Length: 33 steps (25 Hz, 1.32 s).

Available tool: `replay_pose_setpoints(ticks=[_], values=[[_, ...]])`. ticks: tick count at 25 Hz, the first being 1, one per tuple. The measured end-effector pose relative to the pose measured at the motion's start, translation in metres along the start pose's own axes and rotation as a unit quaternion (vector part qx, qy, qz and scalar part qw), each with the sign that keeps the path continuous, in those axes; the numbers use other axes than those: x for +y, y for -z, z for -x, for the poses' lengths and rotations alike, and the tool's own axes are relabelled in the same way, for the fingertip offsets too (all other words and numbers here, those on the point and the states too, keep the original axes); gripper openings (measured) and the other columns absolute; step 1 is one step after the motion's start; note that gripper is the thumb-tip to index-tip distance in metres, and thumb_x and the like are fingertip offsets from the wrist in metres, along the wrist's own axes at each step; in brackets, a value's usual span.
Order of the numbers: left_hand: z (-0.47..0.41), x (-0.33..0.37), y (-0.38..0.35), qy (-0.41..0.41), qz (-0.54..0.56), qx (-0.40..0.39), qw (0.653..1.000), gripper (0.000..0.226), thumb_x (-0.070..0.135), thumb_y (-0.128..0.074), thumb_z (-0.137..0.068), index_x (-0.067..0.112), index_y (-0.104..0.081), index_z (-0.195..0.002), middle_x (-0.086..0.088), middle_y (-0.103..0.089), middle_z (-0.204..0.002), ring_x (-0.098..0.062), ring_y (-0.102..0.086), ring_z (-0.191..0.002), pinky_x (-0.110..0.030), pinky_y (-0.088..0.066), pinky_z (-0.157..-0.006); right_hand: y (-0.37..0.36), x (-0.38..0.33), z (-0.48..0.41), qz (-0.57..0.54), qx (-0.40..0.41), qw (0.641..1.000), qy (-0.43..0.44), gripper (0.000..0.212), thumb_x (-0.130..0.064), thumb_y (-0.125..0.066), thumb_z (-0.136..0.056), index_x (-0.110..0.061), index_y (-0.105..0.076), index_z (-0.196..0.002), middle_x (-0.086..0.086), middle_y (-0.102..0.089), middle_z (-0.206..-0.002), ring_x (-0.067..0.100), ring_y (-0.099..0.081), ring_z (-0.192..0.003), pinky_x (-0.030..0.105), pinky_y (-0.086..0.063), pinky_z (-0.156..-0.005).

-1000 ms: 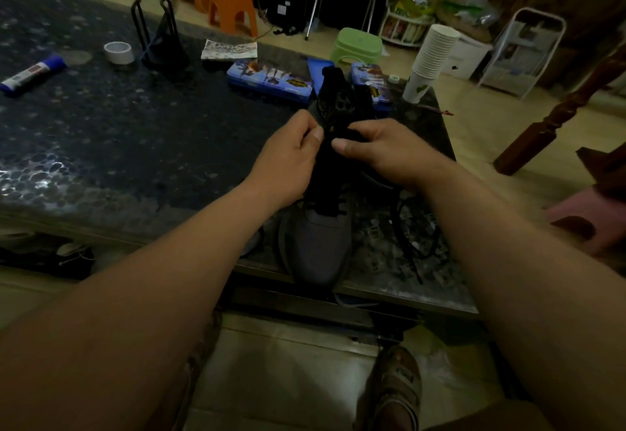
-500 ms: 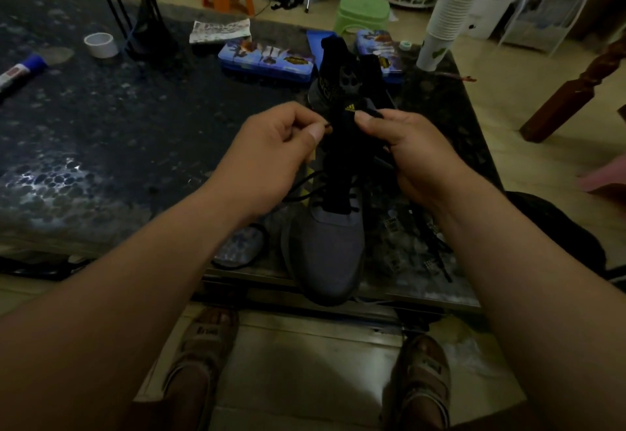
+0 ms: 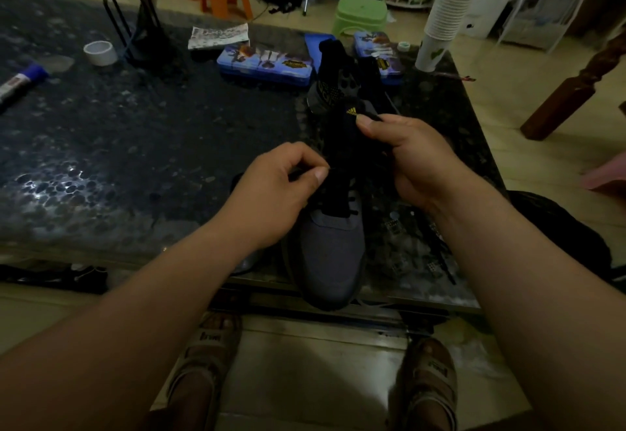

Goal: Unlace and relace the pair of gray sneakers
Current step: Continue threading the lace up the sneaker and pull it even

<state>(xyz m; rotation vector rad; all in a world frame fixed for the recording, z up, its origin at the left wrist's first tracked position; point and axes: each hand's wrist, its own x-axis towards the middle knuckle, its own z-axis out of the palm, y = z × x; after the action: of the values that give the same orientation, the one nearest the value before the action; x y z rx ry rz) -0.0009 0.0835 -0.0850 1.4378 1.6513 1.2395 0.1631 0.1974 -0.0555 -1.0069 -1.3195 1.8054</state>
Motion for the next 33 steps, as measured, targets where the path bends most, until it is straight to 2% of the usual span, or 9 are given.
replay_pose_setpoints(ticks=[3,7,11,14,17,24,27,31,33], values=[[0.002,-0.003,0.001,0.013,0.001,0.001,1.000,0.010,0.013,-0.065,-0.100,0.016,-0.071,-0.093,0.014,-0.062,-0.070,-0.005,-0.057,-0.062,-0.020,-0.047,-0.060,0.001,0.000,-0.001,-0.004,0.000,1.000,0.000,0.018,-0.010,-0.062,-0.099,-0.001,-0.074,-0.110,0.015,-0.078,-0.106,0.025,-0.076,-0.098,0.031,-0.061,-0.082],[0.002,-0.009,0.004,-0.015,-0.057,0.014,0.998,0.011,0.019,-0.068,-0.098,0.026,-0.071,-0.090,0.013,-0.062,-0.076,-0.003,-0.058,-0.068,-0.023,-0.046,-0.069,0.000,0.001,0.001,-0.003,-0.001,1.000,-0.002,0.024,-0.010,-0.061,-0.100,0.003,-0.071,-0.117,0.018,-0.076,-0.112,0.026,-0.076,-0.099,0.030,-0.062,-0.084],[0.002,-0.005,0.001,-0.036,-0.081,0.016,0.996,0.010,0.021,-0.068,-0.098,0.026,-0.070,-0.089,0.014,-0.060,-0.076,-0.003,-0.056,-0.068,-0.021,-0.043,-0.068,0.000,-0.001,0.001,0.006,-0.004,1.000,-0.002,0.023,-0.010,-0.061,-0.100,0.003,-0.071,-0.116,0.017,-0.077,-0.107,0.025,-0.076,-0.097,0.030,-0.061,-0.081],[0.000,-0.002,-0.001,-0.012,-0.035,-0.002,0.999,0.011,0.018,-0.068,-0.098,0.024,-0.071,-0.090,0.010,-0.062,-0.075,-0.004,-0.057,-0.067,-0.028,-0.050,-0.067,-0.001,-0.001,0.002,0.015,-0.004,1.000,-0.003,0.026,-0.012,-0.061,-0.101,0.005,-0.070,-0.119,0.020,-0.076,-0.111,0.028,-0.075,-0.099,0.033,-0.062,-0.086],[0.000,-0.001,-0.003,0.032,0.021,-0.024,0.999,0.009,0.015,-0.066,-0.100,0.017,-0.072,-0.093,-0.004,-0.065,-0.077,-0.008,-0.059,-0.065,-0.034,-0.054,-0.070,-0.001,0.001,0.001,0.033,-0.002,0.999,-0.002,0.026,-0.014,-0.061,-0.101,0.004,-0.071,-0.118,0.020,-0.076,-0.111,0.030,-0.074,-0.103,0.038,-0.061,-0.093],[-0.004,0.000,0.001,0.051,-0.005,-0.021,0.998,0.008,0.023,-0.067,-0.099,0.019,-0.066,-0.093,-0.006,-0.068,-0.071,-0.012,-0.061,-0.062,-0.032,-0.053,-0.062,-0.004,0.002,0.000,0.032,0.004,0.999,0.004,0.020,-0.013,-0.062,-0.101,0.001,-0.073,-0.110,0.015,-0.078,-0.100,0.027,-0.076,-0.095,0.037,-0.062,-0.088],[-0.005,0.004,0.006,0.082,0.028,-0.055,0.995,0.013,0.018,-0.062,-0.103,0.014,-0.066,-0.092,0.003,-0.066,-0.065,-0.004,-0.053,-0.052,-0.018,-0.044,-0.052,-0.004,0.003,0.001,0.026,0.001,1.000,0.009,0.018,-0.013,-0.063,-0.100,-0.001,-0.073,-0.108,0.015,-0.078,-0.099,0.026,-0.076,-0.094,0.036,-0.062,-0.087],[-0.018,0.001,0.031,0.090,0.109,0.105,0.984,0.019,0.020,-0.056,-0.106,0.021,-0.059,-0.088,0.006,-0.058,-0.060,-0.005,-0.041,-0.048,-0.017,-0.034,-0.046,-0.003,0.005,-0.001,0.026,0.000,1.000,0.006,0.020,-0.014,-0.063,-0.100,-0.001,-0.073,-0.111,0.015,-0.078,-0.108,0.026,-0.075,-0.102,0.035,-0.060,-0.093],[-0.021,0.002,0.037,0.083,0.142,0.124,0.979,0.017,0.020,-0.056,-0.106,0.020,-0.059,-0.090,0.003,-0.057,-0.063,-0.007,-0.039,-0.048,-0.017,-0.032,-0.045,-0.002,0.005,-0.003,0.025,-0.001,1.000,0.005,0.020,-0.014,-0.063,-0.100,-0.001,-0.073,-0.112,0.016,-0.077,-0.110,0.028,-0.075,-0.105,0.038,-0.058,-0.097]])
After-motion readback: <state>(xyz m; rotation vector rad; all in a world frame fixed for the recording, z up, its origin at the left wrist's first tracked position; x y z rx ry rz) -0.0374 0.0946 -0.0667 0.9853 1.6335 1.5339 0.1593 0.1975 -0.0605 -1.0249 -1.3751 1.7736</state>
